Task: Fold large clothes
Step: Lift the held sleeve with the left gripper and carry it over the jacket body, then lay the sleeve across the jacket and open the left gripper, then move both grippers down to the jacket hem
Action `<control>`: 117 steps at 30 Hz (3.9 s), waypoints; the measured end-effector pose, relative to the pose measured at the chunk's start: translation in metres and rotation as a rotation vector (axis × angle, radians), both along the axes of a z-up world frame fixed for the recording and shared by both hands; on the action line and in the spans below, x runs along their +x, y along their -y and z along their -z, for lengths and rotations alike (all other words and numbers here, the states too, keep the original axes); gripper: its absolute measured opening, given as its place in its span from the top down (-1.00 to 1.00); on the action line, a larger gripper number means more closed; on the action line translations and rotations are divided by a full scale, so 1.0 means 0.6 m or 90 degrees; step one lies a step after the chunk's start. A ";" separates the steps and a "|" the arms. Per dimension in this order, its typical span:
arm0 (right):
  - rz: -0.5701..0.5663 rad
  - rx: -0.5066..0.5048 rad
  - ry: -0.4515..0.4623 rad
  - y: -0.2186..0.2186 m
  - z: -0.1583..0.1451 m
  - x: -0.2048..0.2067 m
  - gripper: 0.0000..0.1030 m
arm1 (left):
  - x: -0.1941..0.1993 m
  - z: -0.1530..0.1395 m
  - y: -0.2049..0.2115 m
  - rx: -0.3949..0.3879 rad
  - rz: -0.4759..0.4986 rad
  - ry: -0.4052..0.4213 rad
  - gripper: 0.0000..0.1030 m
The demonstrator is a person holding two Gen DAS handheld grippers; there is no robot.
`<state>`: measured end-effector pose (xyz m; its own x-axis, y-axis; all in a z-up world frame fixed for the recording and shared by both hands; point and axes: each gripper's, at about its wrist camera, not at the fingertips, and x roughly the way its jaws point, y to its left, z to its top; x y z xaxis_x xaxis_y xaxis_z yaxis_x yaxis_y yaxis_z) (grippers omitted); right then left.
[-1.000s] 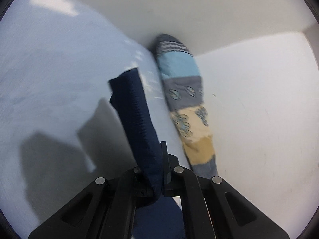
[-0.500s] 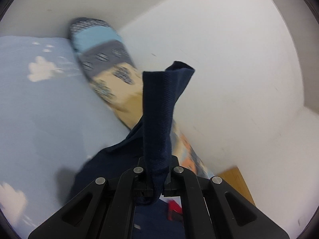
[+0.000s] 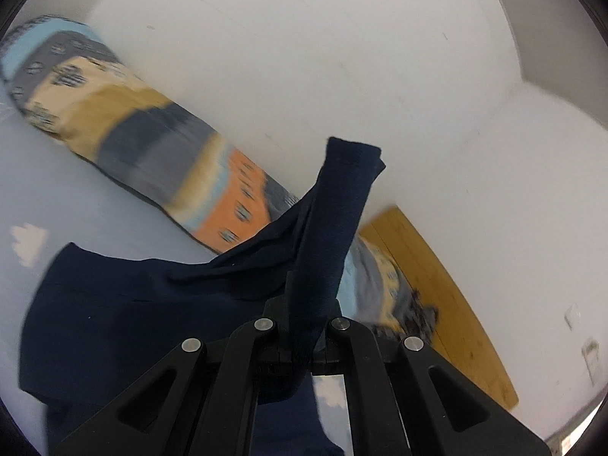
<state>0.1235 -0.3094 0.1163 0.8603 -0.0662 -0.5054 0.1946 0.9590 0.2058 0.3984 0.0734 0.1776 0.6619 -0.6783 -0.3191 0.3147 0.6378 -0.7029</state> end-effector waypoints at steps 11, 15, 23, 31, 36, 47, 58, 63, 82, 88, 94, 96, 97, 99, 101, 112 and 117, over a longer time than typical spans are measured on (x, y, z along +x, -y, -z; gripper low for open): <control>0.058 0.019 0.034 0.050 -0.023 -0.042 -0.66 | -0.028 0.191 0.314 0.073 0.092 -0.093 0.96; 0.066 0.022 0.037 0.058 -0.026 -0.049 -0.66 | -0.030 0.314 0.388 0.130 0.093 -0.152 0.95; 0.067 0.024 0.031 0.063 -0.023 -0.049 -0.66 | -0.068 0.456 0.461 0.247 0.102 -0.198 -0.09; 0.077 0.035 0.042 0.062 -0.025 -0.047 -0.66 | -0.114 0.328 0.405 0.231 0.165 -0.091 -0.76; 0.063 0.045 0.036 0.053 -0.022 -0.038 -0.66 | -0.076 0.289 0.286 0.351 0.059 -0.035 -0.76; 0.027 0.017 -0.006 0.011 0.002 0.001 -0.66 | 0.038 0.447 0.011 0.533 -0.134 -0.212 -0.76; 0.016 0.022 -0.022 0.006 0.015 0.015 -0.66 | 0.077 0.403 0.081 0.546 -0.123 -0.139 -0.80; 0.016 -0.002 -0.029 0.003 0.018 0.018 -0.66 | 0.120 0.458 0.090 0.602 -0.123 -0.201 -0.83; 0.046 0.016 -0.071 0.033 0.038 0.025 -0.66 | -0.104 0.394 0.200 0.544 -0.012 -0.111 -0.81; 0.063 0.010 -0.089 0.049 0.046 0.025 -0.66 | -0.158 0.441 0.232 0.626 0.065 -0.160 -0.81; 0.024 0.024 -0.137 0.066 0.075 0.025 -0.66 | -0.253 0.374 0.176 0.548 0.030 -0.115 -0.81; 0.017 0.061 -0.141 0.081 0.086 0.015 -0.66 | -0.286 0.352 0.146 0.526 0.021 -0.103 -0.81; 0.009 0.072 -0.147 0.086 0.091 0.014 -0.66 | -0.308 0.341 0.123 0.514 0.008 -0.094 -0.81; -0.016 0.092 -0.155 0.094 0.100 0.007 -0.66 | -0.336 0.333 0.077 0.501 -0.013 -0.093 -0.81; -0.044 0.098 -0.163 0.088 0.105 0.002 -0.66 | -0.364 0.333 0.032 0.487 -0.041 -0.090 -0.81; -0.110 0.146 -0.199 0.032 0.149 -0.087 -0.66 | -0.451 0.330 -0.013 0.541 -0.077 -0.052 -0.81; -0.114 0.168 -0.199 0.009 0.167 -0.144 -0.66 | -0.485 0.319 0.035 0.558 -0.058 0.009 -0.81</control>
<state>0.0372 -0.3145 0.0159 0.6491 0.2362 -0.7231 0.1215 0.9062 0.4051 0.1072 0.0522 -0.0137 0.7090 -0.1383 -0.6915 0.2419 0.9688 0.0543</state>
